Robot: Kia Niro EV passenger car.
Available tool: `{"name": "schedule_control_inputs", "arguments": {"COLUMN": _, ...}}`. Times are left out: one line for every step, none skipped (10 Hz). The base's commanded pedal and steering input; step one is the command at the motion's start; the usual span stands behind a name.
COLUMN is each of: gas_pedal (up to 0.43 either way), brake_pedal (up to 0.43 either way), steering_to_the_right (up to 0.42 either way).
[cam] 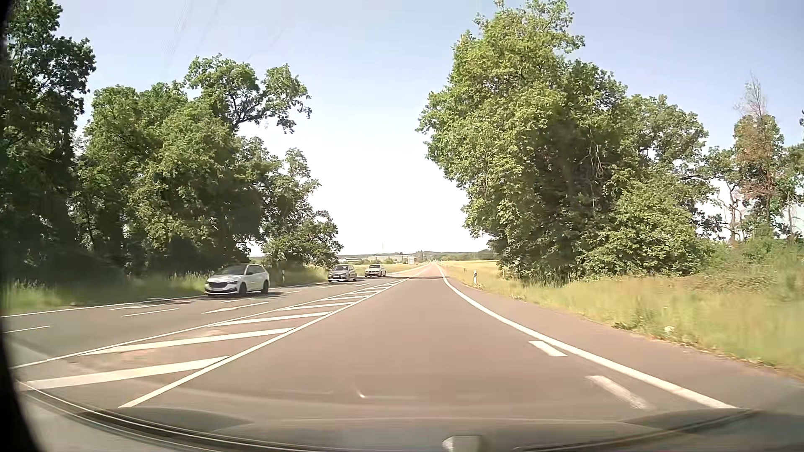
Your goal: Follow the waypoints while adhering to traffic rules and regulations
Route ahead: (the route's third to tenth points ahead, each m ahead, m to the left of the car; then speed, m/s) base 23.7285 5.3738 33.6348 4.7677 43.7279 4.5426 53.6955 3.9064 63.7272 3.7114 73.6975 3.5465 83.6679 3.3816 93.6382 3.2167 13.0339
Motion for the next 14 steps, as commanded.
{"name": "schedule_control_inputs", "arguments": {"gas_pedal": 0.37, "brake_pedal": 0.03, "steering_to_the_right": -0.008}}
{"name": "schedule_control_inputs", "arguments": {"gas_pedal": 0.37, "brake_pedal": 0.03, "steering_to_the_right": -0.007}}
{"name": "schedule_control_inputs", "arguments": {"gas_pedal": 0.37, "brake_pedal": 0.03, "steering_to_the_right": -0.006}}
{"name": "schedule_control_inputs", "arguments": {"gas_pedal": 0.37, "brake_pedal": 0.03, "steering_to_the_right": -0.006}}
{"name": "schedule_control_inputs", "arguments": {"gas_pedal": 0.37, "brake_pedal": 0.03, "steering_to_the_right": -0.006}}
{"name": "schedule_control_inputs", "arguments": {"gas_pedal": 0.37, "brake_pedal": 0.03, "steering_to_the_right": -0.005}}
{"name": "schedule_control_inputs", "arguments": {"gas_pedal": 0.37, "brake_pedal": 0.03, "steering_to_the_right": -0.003}}
{"name": "schedule_control_inputs", "arguments": {"gas_pedal": 0.37, "brake_pedal": 0.03, "steering_to_the_right": 0.0}}
{"name": "schedule_control_inputs", "arguments": {"gas_pedal": 0.37, "brake_pedal": 0.03, "steering_to_the_right": 0.001}}
{"name": "schedule_control_inputs", "arguments": {"gas_pedal": 0.37, "brake_pedal": 0.03, "steering_to_the_right": 0.001}}
{"name": "schedule_control_inputs", "arguments": {"gas_pedal": 0.37, "brake_pedal": 0.03, "steering_to_the_right": 0.001}}
{"name": "schedule_control_inputs", "arguments": {"gas_pedal": 0.37, "brake_pedal": 0.03, "steering_to_the_right": 0.002}}
{"name": "schedule_control_inputs", "arguments": {"gas_pedal": 0.37, "brake_pedal": 0.03, "steering_to_the_right": 0.001}}
{"name": "schedule_control_inputs", "arguments": {"gas_pedal": 0.37, "brake_pedal": 0.03, "steering_to_the_right": 0.002}}
